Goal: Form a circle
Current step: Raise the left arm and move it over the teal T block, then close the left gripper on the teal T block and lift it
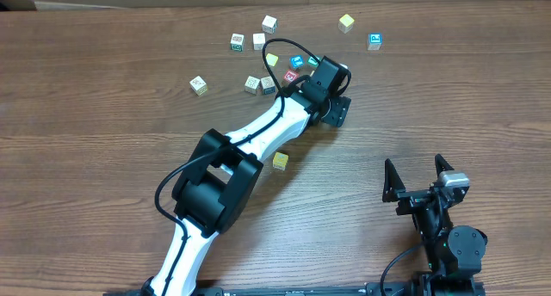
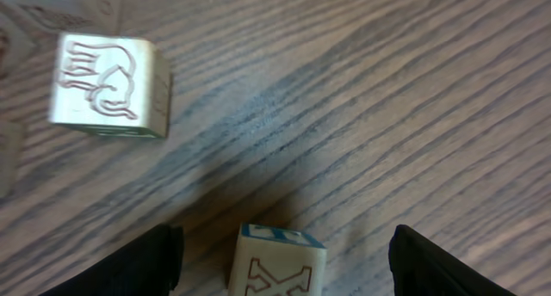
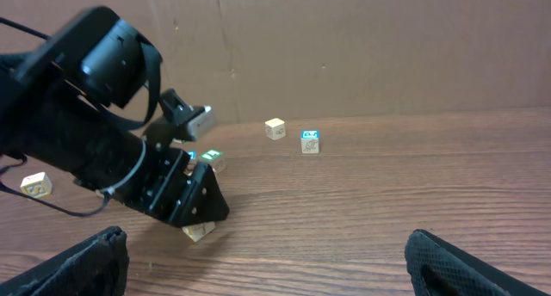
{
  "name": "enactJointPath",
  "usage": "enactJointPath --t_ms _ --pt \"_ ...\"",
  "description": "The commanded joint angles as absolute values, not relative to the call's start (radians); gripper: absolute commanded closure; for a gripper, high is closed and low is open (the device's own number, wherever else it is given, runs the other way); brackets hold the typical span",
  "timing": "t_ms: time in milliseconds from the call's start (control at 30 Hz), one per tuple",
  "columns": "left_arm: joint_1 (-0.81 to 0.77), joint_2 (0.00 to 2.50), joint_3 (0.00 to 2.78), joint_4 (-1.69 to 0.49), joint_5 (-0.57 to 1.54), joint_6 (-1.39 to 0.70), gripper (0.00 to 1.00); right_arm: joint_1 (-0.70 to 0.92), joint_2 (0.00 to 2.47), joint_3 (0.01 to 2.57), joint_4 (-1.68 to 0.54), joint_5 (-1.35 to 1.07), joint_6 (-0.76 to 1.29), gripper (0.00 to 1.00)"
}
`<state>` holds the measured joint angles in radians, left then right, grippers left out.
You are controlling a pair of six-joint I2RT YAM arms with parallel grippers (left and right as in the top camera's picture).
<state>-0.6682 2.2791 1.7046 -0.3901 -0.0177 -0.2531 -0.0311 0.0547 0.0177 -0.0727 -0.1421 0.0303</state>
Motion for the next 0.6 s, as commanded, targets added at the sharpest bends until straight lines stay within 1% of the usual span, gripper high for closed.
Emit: enactJointPath --t_ms 0,67,100,133,167,333,467,567 --pt "-0.675 2.317 1.718 -0.379 -0.007 -0.213 0.28 -0.026 0.056 0.008 -0.07 -0.144 0.036 0.0" --pt "-0.675 2.321 1.718 -0.382 -0.007 -0.213 0.38 -0.026 0.056 0.008 -0.07 -0.144 0.037 0.0" --pt "-0.675 2.321 1.718 -0.384 -0.007 -0.213 0.48 -0.026 0.056 0.008 -0.07 -0.144 0.037 0.0" --pt "-0.675 2.321 1.718 -0.384 -0.007 -0.213 0.53 -0.026 0.056 0.008 -0.07 -0.144 0.036 0.0" --pt "-0.675 2.321 1.718 -0.384 -0.007 -0.213 0.55 -0.026 0.056 0.008 -0.07 -0.144 0.036 0.0" --pt "-0.675 2.321 1.718 -0.385 -0.007 -0.213 0.56 -0.026 0.056 0.008 -0.07 -0.144 0.037 0.0" --pt "-0.675 2.319 1.722 -0.386 -0.008 -0.213 0.64 -0.026 0.056 0.008 -0.07 -0.144 0.037 0.0" --pt "-0.675 2.297 1.724 -0.396 -0.012 -0.212 0.66 -0.026 0.056 0.008 -0.07 -0.144 0.037 0.0"
